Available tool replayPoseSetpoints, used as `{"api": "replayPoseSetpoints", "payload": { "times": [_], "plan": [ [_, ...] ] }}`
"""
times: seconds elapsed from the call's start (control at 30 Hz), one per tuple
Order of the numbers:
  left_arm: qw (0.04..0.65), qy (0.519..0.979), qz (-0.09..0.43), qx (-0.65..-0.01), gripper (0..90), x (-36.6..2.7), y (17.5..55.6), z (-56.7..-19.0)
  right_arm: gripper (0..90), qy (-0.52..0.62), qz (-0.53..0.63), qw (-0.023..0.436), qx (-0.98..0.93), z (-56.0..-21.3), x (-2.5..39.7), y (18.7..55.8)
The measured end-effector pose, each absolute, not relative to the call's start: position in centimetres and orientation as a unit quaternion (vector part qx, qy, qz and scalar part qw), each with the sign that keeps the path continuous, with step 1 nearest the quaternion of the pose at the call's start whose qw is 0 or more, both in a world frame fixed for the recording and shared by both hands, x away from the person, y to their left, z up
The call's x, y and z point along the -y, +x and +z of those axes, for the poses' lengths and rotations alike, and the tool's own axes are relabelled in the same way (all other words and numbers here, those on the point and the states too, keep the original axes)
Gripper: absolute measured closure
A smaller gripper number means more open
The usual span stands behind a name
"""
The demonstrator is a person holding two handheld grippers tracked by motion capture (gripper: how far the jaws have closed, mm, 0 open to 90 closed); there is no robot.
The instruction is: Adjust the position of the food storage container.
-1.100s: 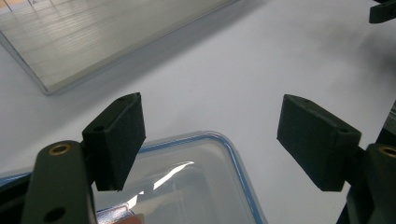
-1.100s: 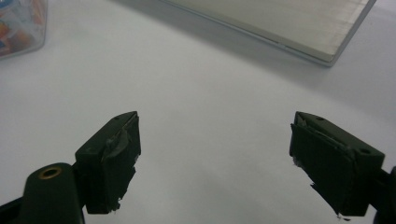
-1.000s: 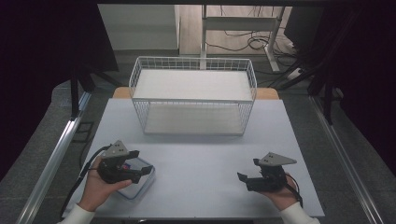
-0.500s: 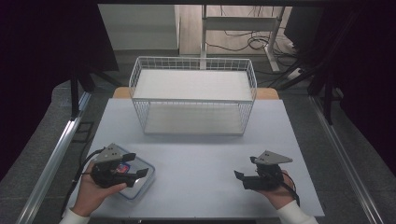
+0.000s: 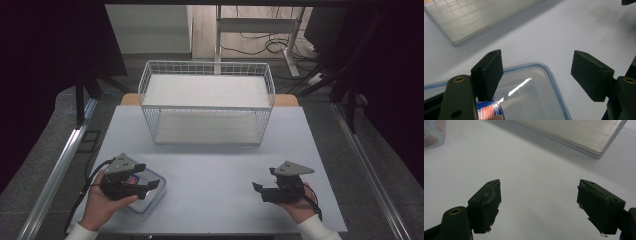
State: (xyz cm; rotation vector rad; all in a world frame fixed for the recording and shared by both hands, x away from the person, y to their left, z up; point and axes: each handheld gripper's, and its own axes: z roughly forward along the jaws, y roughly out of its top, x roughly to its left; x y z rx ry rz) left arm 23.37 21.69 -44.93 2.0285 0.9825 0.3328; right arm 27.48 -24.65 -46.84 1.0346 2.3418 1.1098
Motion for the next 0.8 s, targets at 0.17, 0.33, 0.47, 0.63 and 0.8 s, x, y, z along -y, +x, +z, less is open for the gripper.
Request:
{"api": "replayPoseSetpoints", "payload": {
  "times": [0.17, 0.33, 0.47, 0.63, 0.8],
  "plan": [
    [0.422, 0.805, 0.134, -0.396, 25.2, -22.0, 23.3, -44.7, 19.5, 0.365, 0.392, 0.174, -0.826, -46.7, 24.6, 27.3],
    [0.422, 0.804, 0.137, -0.397, 25.3, -22.8, 23.2, -43.8, 19.5, 0.366, 0.393, 0.175, -0.825, -46.5, 24.4, 27.2],
    [0.409, 0.81, 0.137, -0.399, 25.4, -23.8, 22.6, -43.3, 19.5, 0.366, 0.392, 0.175, -0.826, -46.5, 24.5, 27.0],
    [0.39, 0.813, 0.134, -0.411, 30.3, -26.0, 20.9, -42.8, 19.4, 0.367, 0.396, 0.177, -0.823, -46.4, 24.8, 26.8],
    [0.369, 0.826, 0.124, -0.409, 51.8, -26.7, 20.0, -43.3, 19.4, 0.367, 0.395, 0.176, -0.824, -46.4, 24.6, 26.8]
  ]
}}
